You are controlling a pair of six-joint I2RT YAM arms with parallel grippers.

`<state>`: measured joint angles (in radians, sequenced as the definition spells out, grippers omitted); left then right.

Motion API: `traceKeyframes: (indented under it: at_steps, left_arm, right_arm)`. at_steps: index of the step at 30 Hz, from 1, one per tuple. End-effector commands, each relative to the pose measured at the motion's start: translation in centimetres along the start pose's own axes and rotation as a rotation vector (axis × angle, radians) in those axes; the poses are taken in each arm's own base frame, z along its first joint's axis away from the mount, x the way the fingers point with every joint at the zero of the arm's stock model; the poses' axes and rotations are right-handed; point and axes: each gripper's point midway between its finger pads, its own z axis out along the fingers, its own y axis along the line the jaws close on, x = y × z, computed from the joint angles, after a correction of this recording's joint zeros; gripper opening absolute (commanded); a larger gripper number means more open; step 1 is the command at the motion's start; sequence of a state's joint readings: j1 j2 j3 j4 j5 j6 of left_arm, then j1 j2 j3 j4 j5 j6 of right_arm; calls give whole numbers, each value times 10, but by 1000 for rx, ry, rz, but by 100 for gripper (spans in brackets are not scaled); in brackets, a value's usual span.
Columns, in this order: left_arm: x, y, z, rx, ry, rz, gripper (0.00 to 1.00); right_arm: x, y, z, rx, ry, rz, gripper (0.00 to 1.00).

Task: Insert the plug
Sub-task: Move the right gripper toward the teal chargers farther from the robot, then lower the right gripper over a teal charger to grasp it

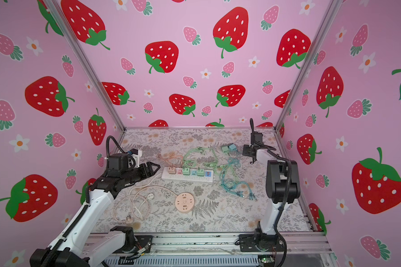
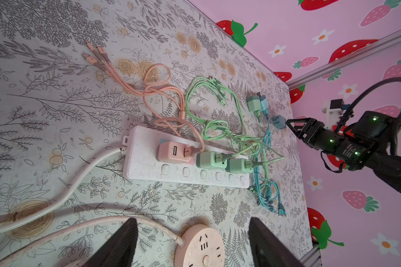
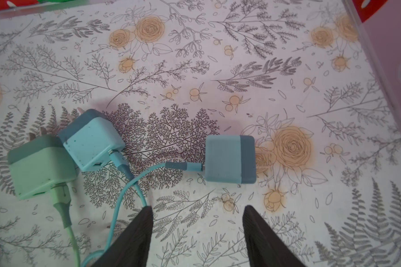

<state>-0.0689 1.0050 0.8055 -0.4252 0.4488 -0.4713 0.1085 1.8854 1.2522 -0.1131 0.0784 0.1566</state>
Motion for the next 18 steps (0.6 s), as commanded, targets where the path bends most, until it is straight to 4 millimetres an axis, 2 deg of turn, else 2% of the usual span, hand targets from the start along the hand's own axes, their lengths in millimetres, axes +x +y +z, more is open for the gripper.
traceKeyframes:
  at_steps: [1, 4, 9, 11, 18]
  left_arm:
    - [-11, -14, -10, 36, -22, 28, 78]
    - [-12, -16, -13, 34, -23, 39, 78]
    - [-13, -18, -17, 31, -26, 54, 78]
    - [-13, -18, -17, 31, -23, 59, 78]
    - [-13, -20, -20, 38, -35, 71, 78]
  right_arm:
    - [-19, -2, 0, 15, -30, -314, 61]
    - [-19, -5, 8, 27, 5, -513, 64]
    - [-9, 11, 15, -152, 19, -766, 69]
    - [-8, 17, 16, -221, 16, -827, 70]
    - [-10, 0, 23, -326, 104, -895, 71]
